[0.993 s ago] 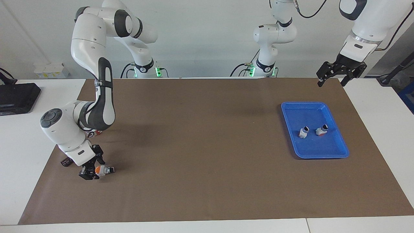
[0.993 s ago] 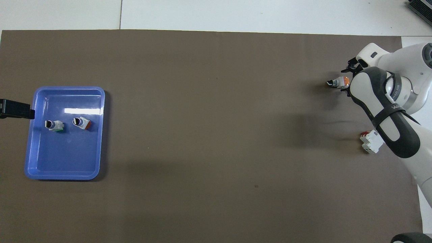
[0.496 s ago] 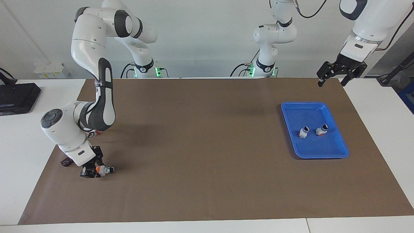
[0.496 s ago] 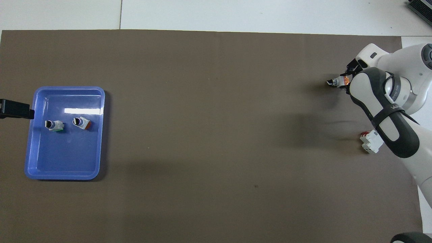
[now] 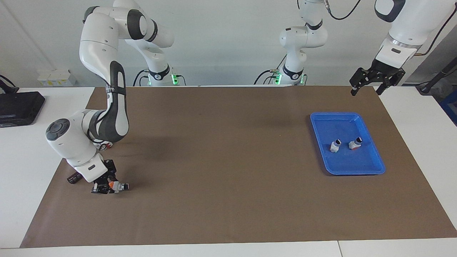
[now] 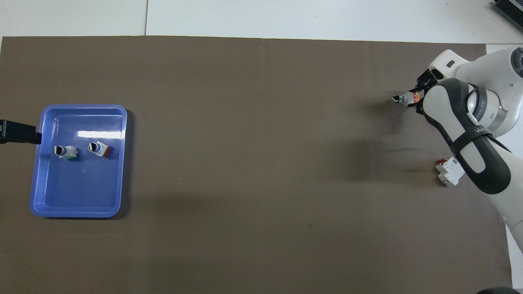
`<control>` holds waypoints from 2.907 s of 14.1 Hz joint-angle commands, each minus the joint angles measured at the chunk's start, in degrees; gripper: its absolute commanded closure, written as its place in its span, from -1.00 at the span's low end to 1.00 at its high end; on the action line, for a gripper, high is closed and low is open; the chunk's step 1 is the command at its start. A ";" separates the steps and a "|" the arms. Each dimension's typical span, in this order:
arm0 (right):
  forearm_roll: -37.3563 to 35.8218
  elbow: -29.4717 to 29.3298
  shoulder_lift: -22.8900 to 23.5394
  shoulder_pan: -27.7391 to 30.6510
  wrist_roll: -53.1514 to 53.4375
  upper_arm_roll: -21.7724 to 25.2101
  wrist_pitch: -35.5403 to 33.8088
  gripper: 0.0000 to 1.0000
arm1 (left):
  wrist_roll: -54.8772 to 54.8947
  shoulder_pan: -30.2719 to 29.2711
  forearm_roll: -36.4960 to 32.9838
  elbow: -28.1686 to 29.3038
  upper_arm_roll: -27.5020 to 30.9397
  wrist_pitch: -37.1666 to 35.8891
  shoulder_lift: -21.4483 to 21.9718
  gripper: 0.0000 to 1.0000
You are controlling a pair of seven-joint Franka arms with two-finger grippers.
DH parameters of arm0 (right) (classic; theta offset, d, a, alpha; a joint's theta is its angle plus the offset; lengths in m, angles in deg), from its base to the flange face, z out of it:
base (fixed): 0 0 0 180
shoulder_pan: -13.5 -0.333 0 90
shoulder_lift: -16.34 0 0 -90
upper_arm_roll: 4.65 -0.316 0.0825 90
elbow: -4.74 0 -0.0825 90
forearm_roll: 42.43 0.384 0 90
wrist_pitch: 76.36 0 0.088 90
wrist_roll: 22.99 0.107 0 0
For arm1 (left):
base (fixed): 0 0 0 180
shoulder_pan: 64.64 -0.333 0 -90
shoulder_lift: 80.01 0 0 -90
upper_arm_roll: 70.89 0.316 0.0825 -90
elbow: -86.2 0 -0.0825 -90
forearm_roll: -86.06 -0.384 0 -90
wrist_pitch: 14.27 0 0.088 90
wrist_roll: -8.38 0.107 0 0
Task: Turn and place switch with both arms
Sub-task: 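Lift the switch with the right gripper and carry it toward the center, then bring the switch toward the left gripper while the left gripper reaches it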
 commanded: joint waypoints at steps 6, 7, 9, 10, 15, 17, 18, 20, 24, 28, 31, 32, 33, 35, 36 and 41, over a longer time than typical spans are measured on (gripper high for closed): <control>0.46 1.00 -17.01 -8.37 9.15 -0.04 -21.40 1.00 | 0.14 -1.00 1.35 2.47 -0.06 2.23 1.41 -0.98; 0.63 1.09 -18.06 -9.17 10.37 -0.21 -22.55 1.00 | 0.05 -1.00 1.89 3.26 -0.06 2.67 1.94 -0.98; 2.38 1.09 -19.56 -10.57 11.87 -0.56 -23.96 1.00 | -3.52 -0.91 2.24 5.36 -0.06 5.21 2.47 -0.98; 4.31 1.26 -19.92 -11.28 13.10 -1.18 -24.05 1.00 | -5.99 -0.82 4.94 7.03 -0.06 7.40 2.64 -0.98; 4.76 1.44 -20.01 -20.58 24.87 -1.45 -21.43 1.00 | -16.08 0.23 19.62 8.97 -0.50 11.71 1.68 -0.97; 4.85 2.40 -20.01 -23.84 29.00 -1.53 -18.79 1.00 | -18.57 0.85 27.42 10.99 -0.68 13.30 1.94 -0.88; 4.85 2.58 -20.01 -25.59 31.63 -1.53 -17.91 1.00 | -19.54 0.94 31.99 12.13 -0.85 14.35 1.94 -0.77; 4.94 2.76 -20.01 -28.76 33.85 -1.53 -17.64 1.00 | -20.60 1.20 40.70 14.94 -1.20 15.76 1.68 -0.65; 14.23 5.74 -21.41 -29.39 35.35 -1.88 -16.42 1.00 | -21.30 6.73 52.14 20.48 -1.99 23.40 1.68 -0.44; 19.70 5.84 -21.50 -29.57 36.14 -2.06 -14.30 1.00 | -21.65 8.93 56.99 20.58 -2.08 24.47 1.15 -0.24; 19.18 6.01 -21.50 -31.49 35.79 -2.59 -11.06 1.00 | -25.77 11.39 56.82 19.01 -2.08 26.57 0.19 0.01; 18.83 6.10 -21.50 -32.98 36.22 -2.59 -9.22 1.00 | -26.74 12.01 56.47 17.26 -2.34 26.41 -0.69 0.07; 18.74 6.10 -21.50 -33.95 36.31 -2.59 -8.16 1.00 | -26.75 12.19 56.38 16.28 -2.43 26.23 -1.30 0.08; 18.74 6.10 -21.59 -34.84 37.10 -2.59 -7.80 1.00 | -26.93 12.45 56.38 14.18 -4.01 26.06 -2.88 0.11; 18.57 6.10 -21.59 -35.89 38.32 -2.59 -7.62 1.00 | -27.02 12.45 56.21 13.73 -4.62 25.79 -3.59 0.12; 18.12 6.10 -21.50 -36.07 38.95 -2.59 -6.48 1.00 | -26.93 11.75 54.45 14.60 -4.72 18.60 -2.89 0.21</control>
